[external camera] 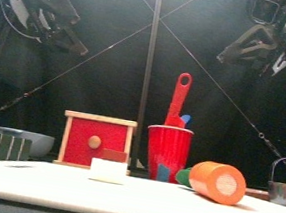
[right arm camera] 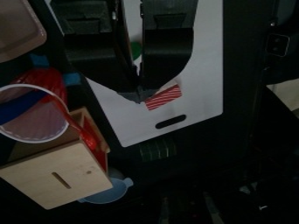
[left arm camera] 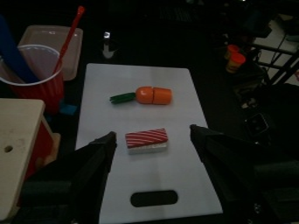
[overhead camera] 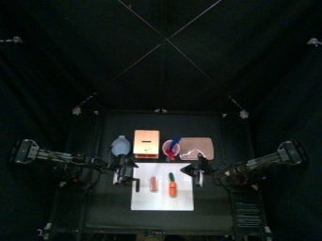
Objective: Place carrot into bowl
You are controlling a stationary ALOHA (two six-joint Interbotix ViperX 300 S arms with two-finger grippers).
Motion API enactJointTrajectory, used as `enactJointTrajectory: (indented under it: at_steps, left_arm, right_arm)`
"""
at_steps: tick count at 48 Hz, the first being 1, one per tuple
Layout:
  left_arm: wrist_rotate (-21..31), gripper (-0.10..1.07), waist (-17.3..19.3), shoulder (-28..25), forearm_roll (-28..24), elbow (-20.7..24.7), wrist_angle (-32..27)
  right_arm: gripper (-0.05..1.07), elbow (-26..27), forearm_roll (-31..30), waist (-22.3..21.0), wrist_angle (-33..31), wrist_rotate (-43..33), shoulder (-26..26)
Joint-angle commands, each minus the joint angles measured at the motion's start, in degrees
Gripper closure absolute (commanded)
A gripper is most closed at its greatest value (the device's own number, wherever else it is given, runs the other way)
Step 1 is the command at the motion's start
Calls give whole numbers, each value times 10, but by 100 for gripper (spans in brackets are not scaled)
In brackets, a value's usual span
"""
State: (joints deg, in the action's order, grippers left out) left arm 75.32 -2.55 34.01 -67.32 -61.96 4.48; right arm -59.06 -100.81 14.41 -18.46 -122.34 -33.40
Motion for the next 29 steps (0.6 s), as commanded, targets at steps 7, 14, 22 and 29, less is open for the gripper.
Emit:
enactJointTrajectory:
  at_steps: [7,14,22,29]
  left_arm:
    - [-12,-1,8,1,31,12,5]
    - [-26,-1,9,1,33,29,8]
    - [-32,-1,10,1,32,55,33]
    - [-44,-1,8,1,33,72,50]
  right_arm:
    - [61,5,75,1,-4,10,44]
    - [61,30,64,13,-4,11,47]
    - [61,54,103,17,1,11,44]
    - [61,74,115,18,5,12,41]
